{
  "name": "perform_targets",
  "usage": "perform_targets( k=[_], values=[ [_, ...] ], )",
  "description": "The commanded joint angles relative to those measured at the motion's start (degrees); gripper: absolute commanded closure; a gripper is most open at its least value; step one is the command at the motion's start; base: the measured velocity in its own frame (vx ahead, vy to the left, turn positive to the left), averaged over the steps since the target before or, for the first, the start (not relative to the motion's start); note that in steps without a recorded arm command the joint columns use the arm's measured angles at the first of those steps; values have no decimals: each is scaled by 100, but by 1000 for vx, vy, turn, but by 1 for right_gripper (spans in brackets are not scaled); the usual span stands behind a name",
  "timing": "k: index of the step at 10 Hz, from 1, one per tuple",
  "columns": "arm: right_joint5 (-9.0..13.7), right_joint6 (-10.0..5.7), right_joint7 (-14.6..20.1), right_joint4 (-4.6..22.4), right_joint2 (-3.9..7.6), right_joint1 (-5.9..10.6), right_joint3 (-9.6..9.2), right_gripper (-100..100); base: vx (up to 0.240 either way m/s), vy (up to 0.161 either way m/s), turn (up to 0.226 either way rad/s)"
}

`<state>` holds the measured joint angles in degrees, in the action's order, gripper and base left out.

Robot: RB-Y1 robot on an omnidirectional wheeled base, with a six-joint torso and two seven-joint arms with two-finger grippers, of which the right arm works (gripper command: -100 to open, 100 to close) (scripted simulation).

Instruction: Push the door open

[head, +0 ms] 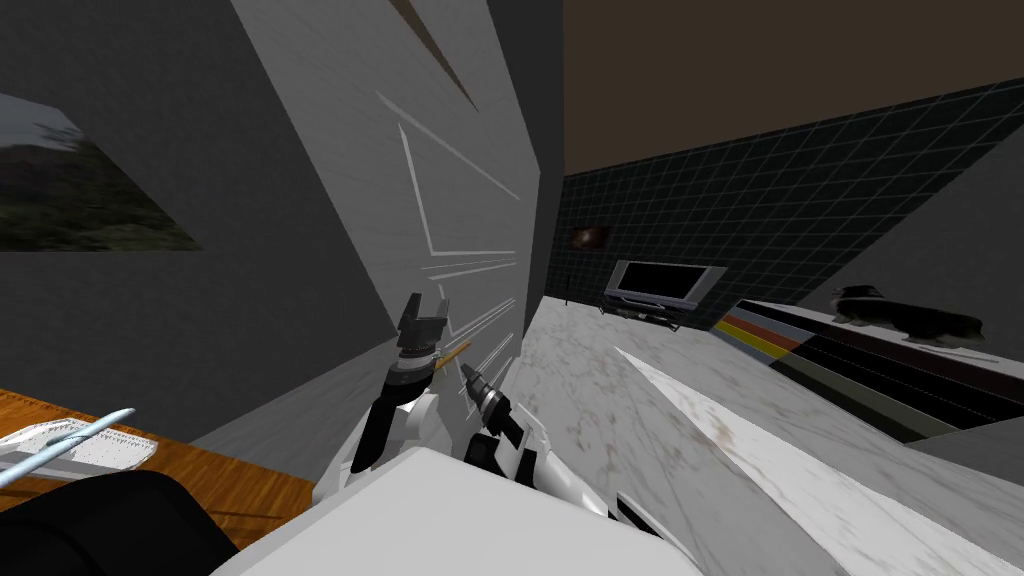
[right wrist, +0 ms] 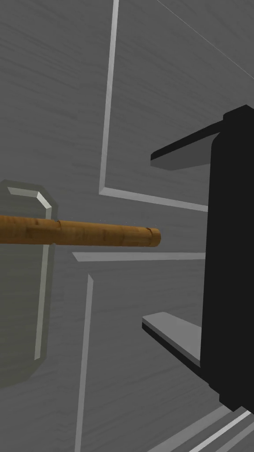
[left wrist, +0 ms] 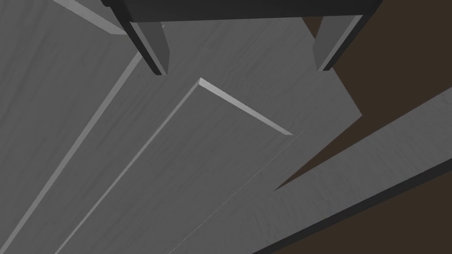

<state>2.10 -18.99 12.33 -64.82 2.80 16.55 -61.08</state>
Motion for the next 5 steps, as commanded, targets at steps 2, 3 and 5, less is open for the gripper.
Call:
perform_targets(
  k=[2, 3, 5],
  values=[
    [-11, 3, -32, 55, -11, 10, 50, -100, 92, 183, 21],
    [-15, 6, -42, 75, -53, 16, 71, -100, 73, 193, 29],
    [-21, 11, -58, 108, -177, 27, 105, -100, 79, 195, 12]
  ],
)
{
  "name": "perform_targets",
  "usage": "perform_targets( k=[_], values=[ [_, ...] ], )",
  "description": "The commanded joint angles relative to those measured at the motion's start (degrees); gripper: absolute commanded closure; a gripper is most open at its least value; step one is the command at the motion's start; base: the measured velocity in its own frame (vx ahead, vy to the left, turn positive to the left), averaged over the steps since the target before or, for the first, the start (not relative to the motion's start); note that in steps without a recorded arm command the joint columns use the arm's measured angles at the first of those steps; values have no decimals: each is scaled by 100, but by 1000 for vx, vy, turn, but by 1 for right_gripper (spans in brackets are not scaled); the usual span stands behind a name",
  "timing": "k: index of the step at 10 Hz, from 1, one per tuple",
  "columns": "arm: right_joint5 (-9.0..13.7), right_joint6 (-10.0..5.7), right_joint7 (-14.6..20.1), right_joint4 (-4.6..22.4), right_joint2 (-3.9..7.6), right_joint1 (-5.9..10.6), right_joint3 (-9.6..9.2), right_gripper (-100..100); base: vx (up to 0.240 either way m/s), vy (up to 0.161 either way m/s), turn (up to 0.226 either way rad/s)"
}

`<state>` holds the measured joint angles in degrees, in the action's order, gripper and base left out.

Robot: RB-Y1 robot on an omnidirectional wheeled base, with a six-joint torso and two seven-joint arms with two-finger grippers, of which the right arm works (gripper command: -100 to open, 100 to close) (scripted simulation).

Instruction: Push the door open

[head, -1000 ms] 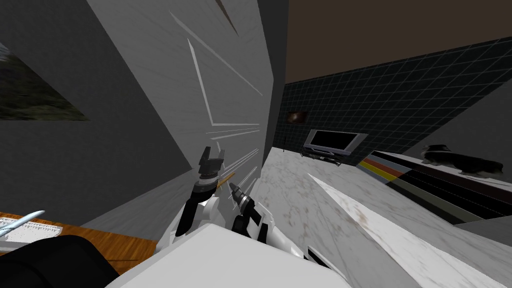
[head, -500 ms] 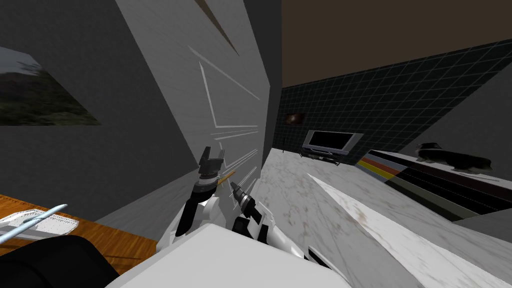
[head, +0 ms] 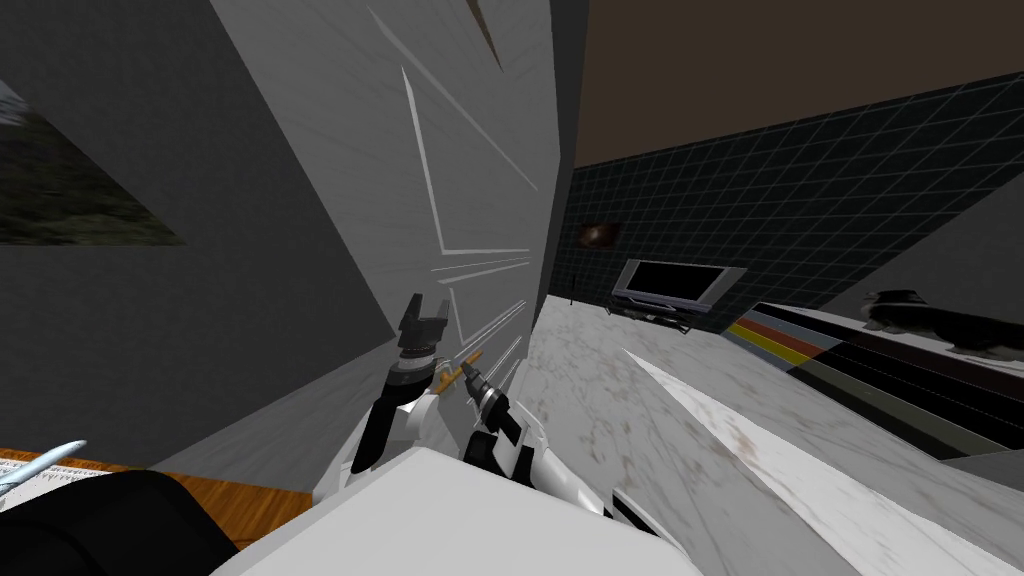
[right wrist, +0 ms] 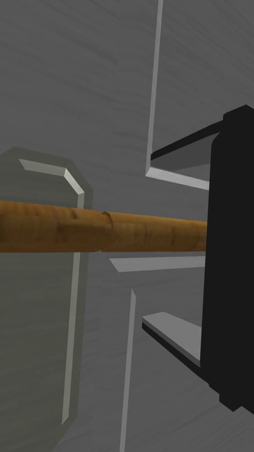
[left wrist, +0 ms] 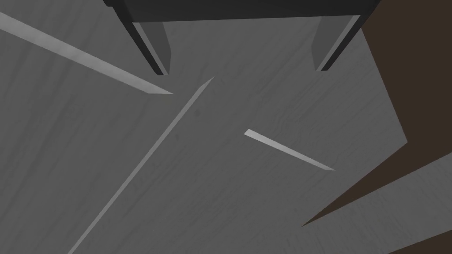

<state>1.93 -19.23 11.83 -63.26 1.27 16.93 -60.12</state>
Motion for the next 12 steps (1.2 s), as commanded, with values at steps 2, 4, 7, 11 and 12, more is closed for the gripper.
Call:
perform_targets(
  k=[2, 4, 7, 11, 12],
  values=[
    [0, 0, 0, 0, 0, 0, 0, 100, 12, 30, -3],
    [0, 0, 0, 0, 0, 0, 0, 100, -11, -26, 4],
    [0, 0, 0, 0, 0, 0, 0, 100, -3, -7, 0],
    [41, 12, 2, -68, 69, -35, 119, -100, -149, -120, -71],
    [32, 18, -8, -69, 87, -43, 105, -100, -79, -46, -3]
  ],
)
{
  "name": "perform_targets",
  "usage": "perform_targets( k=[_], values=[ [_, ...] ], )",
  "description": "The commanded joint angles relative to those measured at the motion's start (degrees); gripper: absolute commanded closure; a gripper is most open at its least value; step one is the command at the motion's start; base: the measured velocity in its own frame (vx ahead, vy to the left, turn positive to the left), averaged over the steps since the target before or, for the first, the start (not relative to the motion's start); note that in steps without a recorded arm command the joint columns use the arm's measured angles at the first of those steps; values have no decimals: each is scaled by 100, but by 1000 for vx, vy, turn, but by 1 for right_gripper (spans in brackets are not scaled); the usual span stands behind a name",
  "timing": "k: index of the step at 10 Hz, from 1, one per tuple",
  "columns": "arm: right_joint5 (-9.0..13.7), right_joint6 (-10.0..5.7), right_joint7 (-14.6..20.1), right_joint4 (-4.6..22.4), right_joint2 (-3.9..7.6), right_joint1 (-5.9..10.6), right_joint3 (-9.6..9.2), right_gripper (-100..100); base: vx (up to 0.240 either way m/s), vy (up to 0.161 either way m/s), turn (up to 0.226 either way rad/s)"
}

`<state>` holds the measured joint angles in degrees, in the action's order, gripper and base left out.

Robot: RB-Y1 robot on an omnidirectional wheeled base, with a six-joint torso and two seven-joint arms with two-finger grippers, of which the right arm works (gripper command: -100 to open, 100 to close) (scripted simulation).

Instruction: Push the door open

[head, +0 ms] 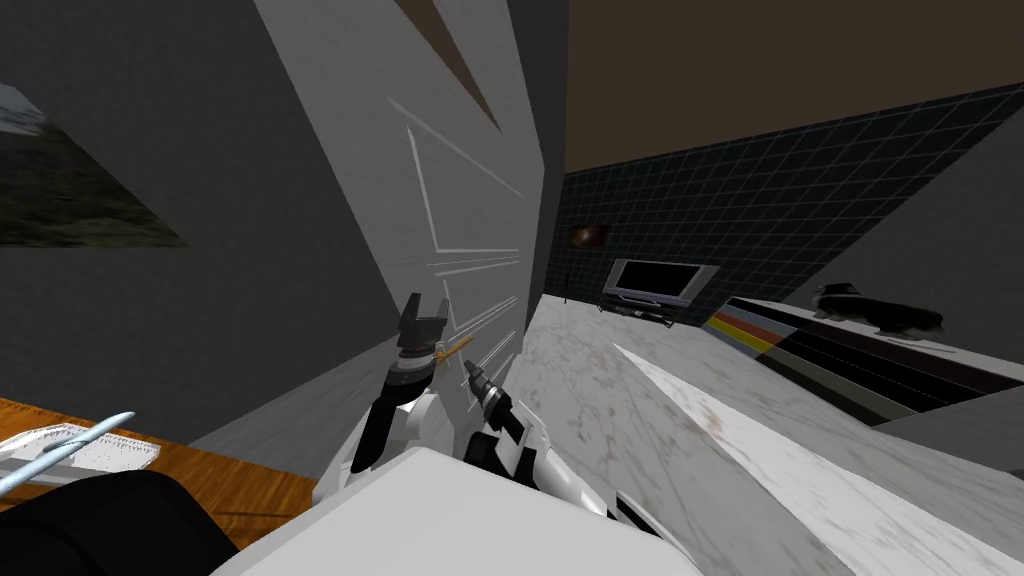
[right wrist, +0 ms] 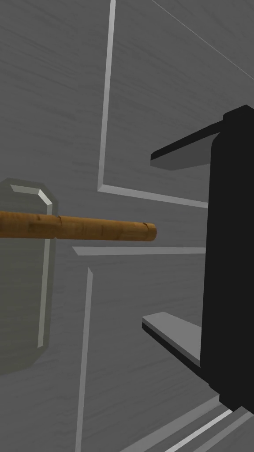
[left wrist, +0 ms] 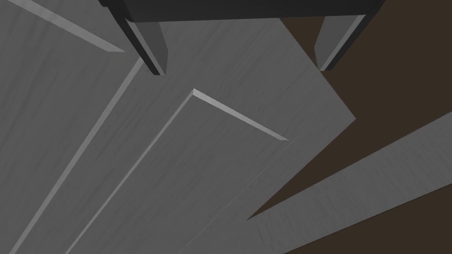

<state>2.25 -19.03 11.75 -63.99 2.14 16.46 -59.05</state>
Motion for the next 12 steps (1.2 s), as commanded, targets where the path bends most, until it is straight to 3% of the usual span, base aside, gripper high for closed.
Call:
perform_targets(
  k=[1, 4, 7, 8, 9, 12],
  values=[
    [-2, 19, -11, 25, 72, 20, 36, -100, 36, 89, 45],
    [-6, 50, -29, 65, 45, 53, 93, -100, 87, 180, 19],
    [-11, 84, -48, 109, -176, 88, 156, -100, 97, 176, 21],
    [-7, 94, -36, 69, -104, 84, 141, -100, 37, 56, 0],
    [-7, 94, -36, 69, -104, 84, 141, 100, -6, -7, -4],
    [-7, 94, -36, 69, -104, 84, 141, 100, -11, -18, 1]
  ],
)
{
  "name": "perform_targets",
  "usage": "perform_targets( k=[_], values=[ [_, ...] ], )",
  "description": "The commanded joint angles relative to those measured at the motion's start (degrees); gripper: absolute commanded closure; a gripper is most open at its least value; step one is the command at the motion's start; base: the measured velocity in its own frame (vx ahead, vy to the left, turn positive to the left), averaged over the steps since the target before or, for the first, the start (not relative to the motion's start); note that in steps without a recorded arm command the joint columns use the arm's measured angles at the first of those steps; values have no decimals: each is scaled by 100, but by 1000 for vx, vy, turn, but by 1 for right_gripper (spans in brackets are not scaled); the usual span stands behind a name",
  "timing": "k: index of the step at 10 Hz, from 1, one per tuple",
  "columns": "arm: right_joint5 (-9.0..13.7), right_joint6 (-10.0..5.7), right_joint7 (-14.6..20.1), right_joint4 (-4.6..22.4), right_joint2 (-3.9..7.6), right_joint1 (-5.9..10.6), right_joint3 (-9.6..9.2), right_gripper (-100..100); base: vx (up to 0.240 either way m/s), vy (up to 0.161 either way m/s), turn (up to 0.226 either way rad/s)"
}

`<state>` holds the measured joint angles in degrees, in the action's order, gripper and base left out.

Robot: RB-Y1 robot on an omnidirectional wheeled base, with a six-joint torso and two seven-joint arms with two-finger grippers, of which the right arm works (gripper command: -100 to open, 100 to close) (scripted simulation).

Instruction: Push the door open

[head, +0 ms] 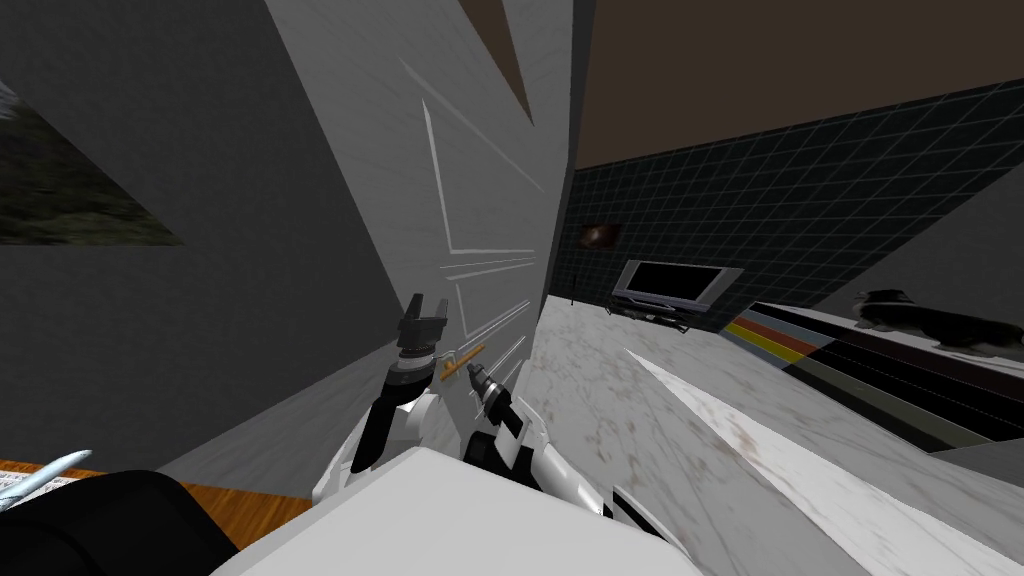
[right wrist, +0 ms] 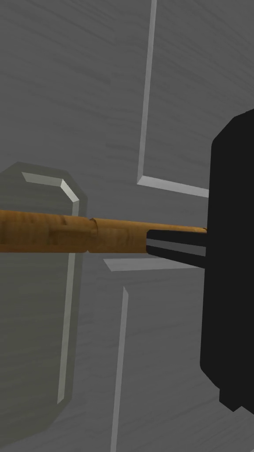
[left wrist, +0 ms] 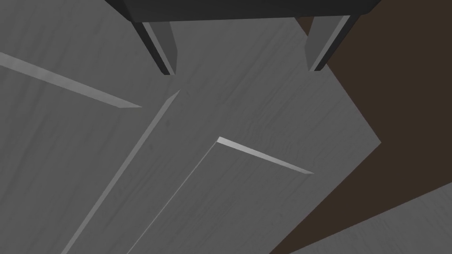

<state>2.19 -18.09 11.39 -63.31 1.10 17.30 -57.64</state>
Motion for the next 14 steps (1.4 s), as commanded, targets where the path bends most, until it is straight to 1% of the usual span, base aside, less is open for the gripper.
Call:
perform_targets(
  k=[1, 2, 3, 5, 7, 8, 9, 11, 12, 14],
  values=[
    [0, 0, 0, 0, 0, 0, 0, 100, -3, -5, 0],
    [0, 0, 0, 0, 0, 0, 0, 100, 0, 0, 0],
    [14, -30, 0, -20, 135, -32, 36, -100, -81, -68, -81],
    [26, -55, 0, -36, 153, -59, 66, -100, -128, -114, -61],
    [39, -84, 0, -55, 80, -89, 100, -100, -150, -120, -53],
    [31, -72, -8, -53, 99, -93, 89, -100, -58, -68, 2],
    [26, -69, -26, -24, 171, -82, 126, -100, 54, 73, 44],
    [22, -65, -35, -6, 180, -73, 147, -100, 81, 155, 11],
    [19, -61, -45, 14, 168, -62, 171, -100, 91, 172, 27],
    [12, -54, -65, 52, 73, -43, 215, -100, 120, 171, 25]
  ],
)
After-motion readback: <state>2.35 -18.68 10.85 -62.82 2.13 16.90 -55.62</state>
